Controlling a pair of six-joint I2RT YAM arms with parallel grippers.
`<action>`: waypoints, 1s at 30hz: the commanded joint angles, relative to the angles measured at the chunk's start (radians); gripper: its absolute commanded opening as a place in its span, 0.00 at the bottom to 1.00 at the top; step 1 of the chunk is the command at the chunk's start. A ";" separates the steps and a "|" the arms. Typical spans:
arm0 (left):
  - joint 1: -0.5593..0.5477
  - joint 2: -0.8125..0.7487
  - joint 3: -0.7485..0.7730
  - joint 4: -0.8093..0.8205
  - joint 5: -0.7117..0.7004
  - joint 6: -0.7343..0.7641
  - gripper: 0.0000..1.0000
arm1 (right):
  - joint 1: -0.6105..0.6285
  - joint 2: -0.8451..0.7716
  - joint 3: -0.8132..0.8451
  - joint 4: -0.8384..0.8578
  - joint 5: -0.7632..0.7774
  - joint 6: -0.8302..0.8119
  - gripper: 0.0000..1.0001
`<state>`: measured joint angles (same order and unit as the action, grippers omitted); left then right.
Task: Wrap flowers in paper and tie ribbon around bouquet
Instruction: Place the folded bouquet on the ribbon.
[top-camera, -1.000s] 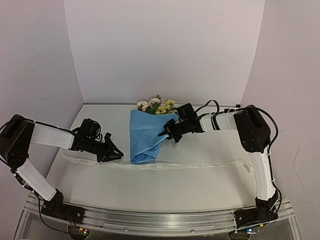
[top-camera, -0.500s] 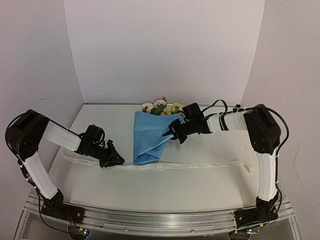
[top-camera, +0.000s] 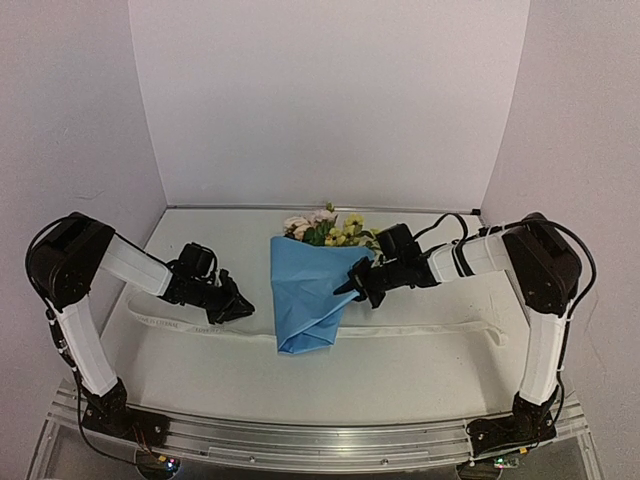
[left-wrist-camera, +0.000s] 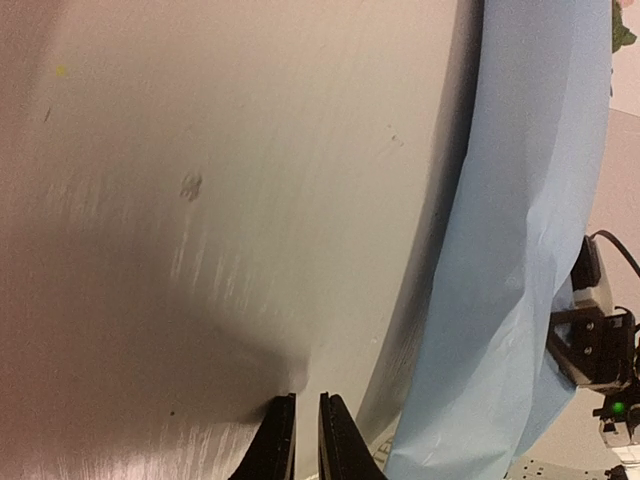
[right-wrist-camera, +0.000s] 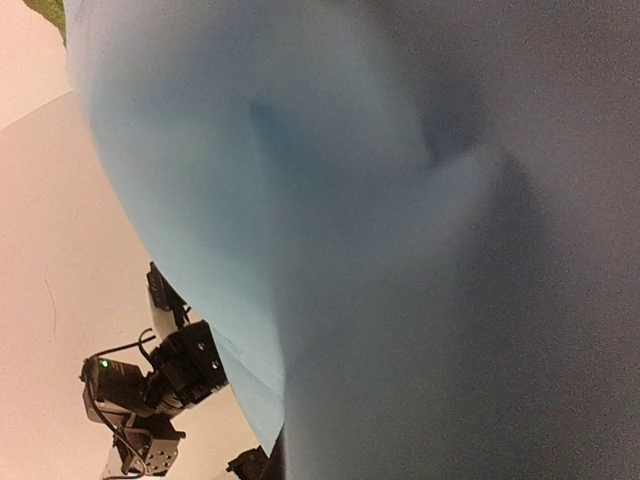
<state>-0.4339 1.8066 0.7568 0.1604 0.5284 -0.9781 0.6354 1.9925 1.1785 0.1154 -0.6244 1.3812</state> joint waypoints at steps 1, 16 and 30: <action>-0.003 0.044 0.031 -0.001 -0.044 -0.008 0.10 | 0.029 -0.107 -0.065 0.059 -0.035 -0.035 0.00; -0.003 -0.158 0.084 -0.204 -0.069 0.136 0.30 | 0.070 -0.212 -0.213 0.178 0.022 0.062 0.00; -0.007 -0.278 0.015 -0.201 -0.008 0.136 0.32 | 0.155 -0.225 -0.341 0.267 0.132 0.096 0.00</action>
<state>-0.4358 1.5725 0.7913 -0.0357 0.4907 -0.8604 0.7728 1.7520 0.8706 0.3011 -0.5224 1.4637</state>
